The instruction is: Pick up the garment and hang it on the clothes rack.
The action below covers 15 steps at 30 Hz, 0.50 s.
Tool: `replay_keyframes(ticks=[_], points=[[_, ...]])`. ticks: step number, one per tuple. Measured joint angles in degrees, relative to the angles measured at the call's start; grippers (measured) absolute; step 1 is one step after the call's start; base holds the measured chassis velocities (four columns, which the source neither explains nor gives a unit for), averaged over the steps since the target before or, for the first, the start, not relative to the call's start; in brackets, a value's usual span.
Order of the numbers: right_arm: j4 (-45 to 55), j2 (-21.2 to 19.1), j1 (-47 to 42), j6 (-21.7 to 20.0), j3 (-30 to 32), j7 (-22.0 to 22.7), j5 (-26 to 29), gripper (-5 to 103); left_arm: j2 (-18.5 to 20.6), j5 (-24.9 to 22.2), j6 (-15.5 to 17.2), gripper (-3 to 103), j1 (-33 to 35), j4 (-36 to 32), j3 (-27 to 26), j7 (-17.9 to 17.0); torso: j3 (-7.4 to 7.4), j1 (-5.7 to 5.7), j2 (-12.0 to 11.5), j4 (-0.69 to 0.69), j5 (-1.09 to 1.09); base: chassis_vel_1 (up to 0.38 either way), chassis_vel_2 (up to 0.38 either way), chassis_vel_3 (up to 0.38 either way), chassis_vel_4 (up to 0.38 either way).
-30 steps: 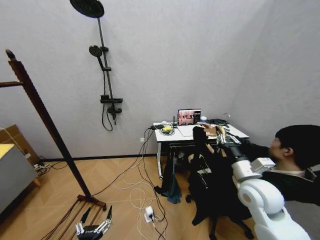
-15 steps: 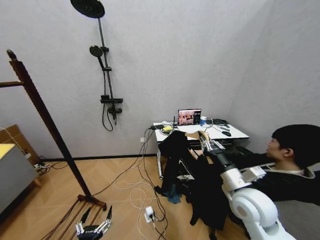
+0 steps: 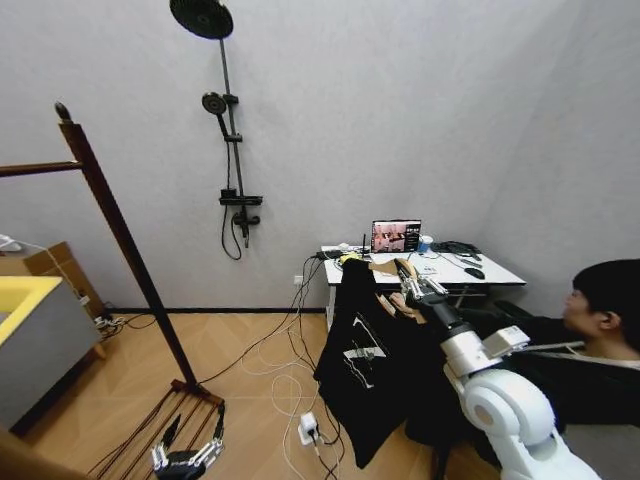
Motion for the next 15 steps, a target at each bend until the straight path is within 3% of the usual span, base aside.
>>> replay_keyframes(ticks=[15], points=[[-0.8,-0.4,1.9,0.0,-0.7,-0.4,1.4,10,0.0,0.0,0.0,100,0.0,0.0,0.0,0.0,0.00,0.00,0.0,0.01,0.00,0.120,0.115,0.126,0.119]])
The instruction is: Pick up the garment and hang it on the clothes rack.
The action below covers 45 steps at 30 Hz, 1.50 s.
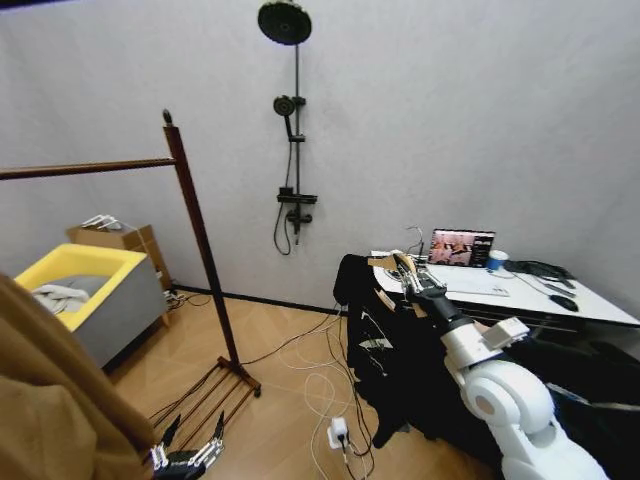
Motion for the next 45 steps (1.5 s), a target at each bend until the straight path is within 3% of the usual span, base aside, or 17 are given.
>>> replay_keyframes(ticks=[30,45], points=[[-0.3,0.2,-0.3,0.4,0.3,-1.0,-0.8,10,0.0,0.0,0.0,100,0.0,0.0,0.0,0.0,0.00,0.00,0.0,0.01,0.00,0.126,0.121,0.119,0.124],[-1.7,0.4,1.0,0.2,0.3,-2.7,-3.9,10,0.0,0.0,0.0,100,0.0,0.0,0.0,0.0,-0.01,-0.03,0.0,-0.01,0.00,-0.009,0.030,0.038,-0.002]])
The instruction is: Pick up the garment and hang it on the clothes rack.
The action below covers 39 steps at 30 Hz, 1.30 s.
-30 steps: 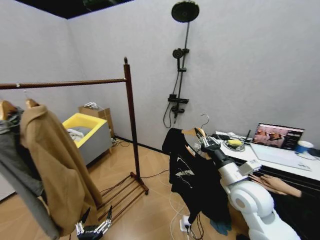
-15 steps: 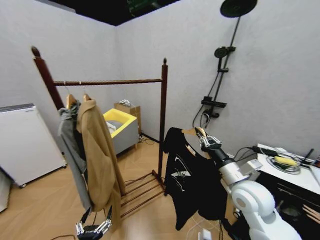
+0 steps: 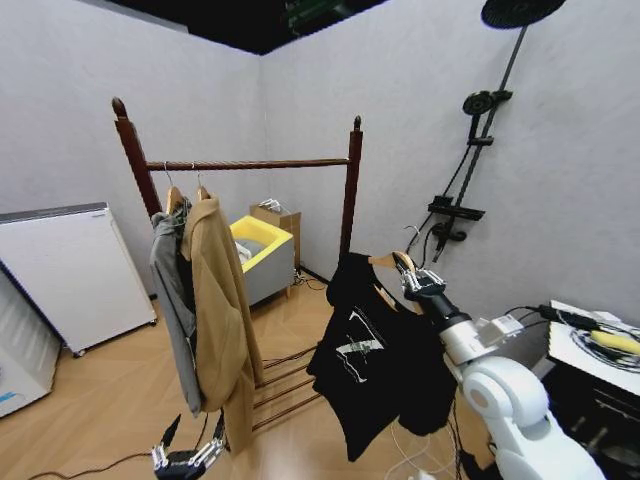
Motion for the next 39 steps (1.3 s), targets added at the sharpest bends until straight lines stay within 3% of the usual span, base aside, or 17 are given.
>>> replay_keyframes(ticks=[9,14,17,19,26,33,36,39], points=[[0.0,-0.1,0.7,0.0,-0.6,-0.2,0.5,10,0.0,0.0,0.0,100,0.0,0.0,0.0,0.0,0.02,0.04,0.0,0.03,0.02,-0.170,0.184,0.179,-0.178],[-0.5,-1.3,3.7,-1.0,-1.3,0.7,2.5,10,0.0,0.0,0.0,100,0.0,0.0,0.0,0.0,0.02,0.06,0.0,-0.04,0.00,-0.227,0.208,0.218,-0.223],[-3.0,-3.2,10.1,-3.8,-2.6,1.7,6.3,10,0.0,0.0,0.0,100,0.0,0.0,0.0,0.0,0.04,0.12,0.0,0.02,0.03,-0.131,0.138,0.127,-0.145],[-8.0,-5.3,19.8,-7.0,-5.0,1.4,10.3,10,0.0,0.0,0.0,100,0.0,0.0,0.0,0.0,0.03,0.09,0.0,0.02,-0.02,-0.033,0.022,0.016,-0.022],[-20.9,-6.6,33.0,-7.5,-12.8,-1.0,10.4,10,0.0,0.0,0.0,100,0.0,0.0,0.0,0.0,0.00,-0.02,0.0,0.01,0.00,0.017,-0.027,-0.014,0.024],[-37.4,-3.1,51.3,-5.6,-25.2,-2.8,8.0,10,0.0,0.0,0.0,100,0.0,0.0,0.0,0.0,0.01,0.02,0.0,0.02,-0.01,0.005,-0.006,-0.003,0.008],[-39.4,-2.3,53.3,-5.6,-26.9,-2.8,7.8,10,0.0,0.0,0.0,100,0.0,0.0,0.0,0.0,0.02,0.04,0.0,0.00,-0.01,0.000,0.000,0.000,0.000],[-47.1,2.9,60.5,-4.8,-33.0,-3.0,4.3,10,0.0,0.0,0.0,100,0.0,0.0,0.0,0.0,0.02,0.04,0.0,-0.01,0.00,0.000,0.000,0.000,0.000]])
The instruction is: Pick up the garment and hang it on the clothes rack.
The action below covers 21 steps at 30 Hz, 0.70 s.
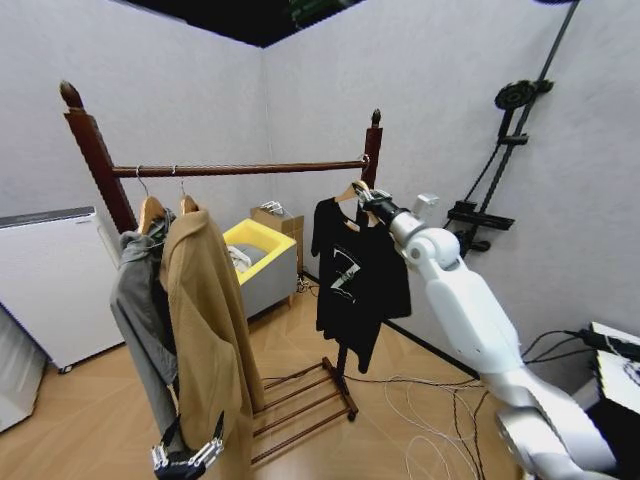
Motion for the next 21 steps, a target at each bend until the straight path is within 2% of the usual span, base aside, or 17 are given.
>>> replay_keyframes(ticks=[1,3,4,6,10,16,21], points=[[0.0,0.0,0.0,0.0,0.0,0.0,0.0,10,0.0,0.0,0.0,100,0.0,0.0,0.0,0.0,0.00,0.00,0.0,0.00,0.00,0.000,0.000,0.000,0.000],[-4.4,4.0,4.0,0.5,-2.4,-0.1,-1.7,10,0.0,0.0,0.0,100,0.0,0.0,0.0,0.0,0.00,0.00,0.0,0.02,-0.01,0.000,0.000,0.000,0.000],[-4.4,4.0,4.0,0.5,-2.4,-0.1,-1.7,10,0.0,0.0,0.0,100,0.0,0.0,0.0,0.0,0.00,0.00,0.0,0.02,-0.01,0.000,0.000,0.000,0.000],[-8.3,7.2,7.1,1.0,-3.7,-0.3,-2.9,10,0.0,0.0,0.0,100,0.0,0.0,0.0,0.0,-0.02,-0.01,0.0,0.05,-0.04,0.000,0.000,0.000,0.000],[-13.6,10.3,9.8,1.3,-4.7,-0.3,-4.0,10,0.0,0.0,0.0,100,0.0,0.0,0.0,0.0,-0.01,-0.01,0.0,0.03,-0.02,0.000,0.000,0.000,0.000],[-14.4,10.5,7.8,0.6,-4.5,0.1,-4.4,10,0.0,0.0,0.0,100,0.0,0.0,0.0,0.0,-0.02,-0.02,0.0,-0.01,0.00,0.000,0.000,0.000,0.000],[-13.4,10.0,5.7,-0.2,-4.1,0.2,-4.0,10,0.0,0.0,0.0,100,0.0,0.0,0.0,0.0,-0.02,-0.01,0.0,0.01,0.01,0.000,0.000,0.000,0.000]])
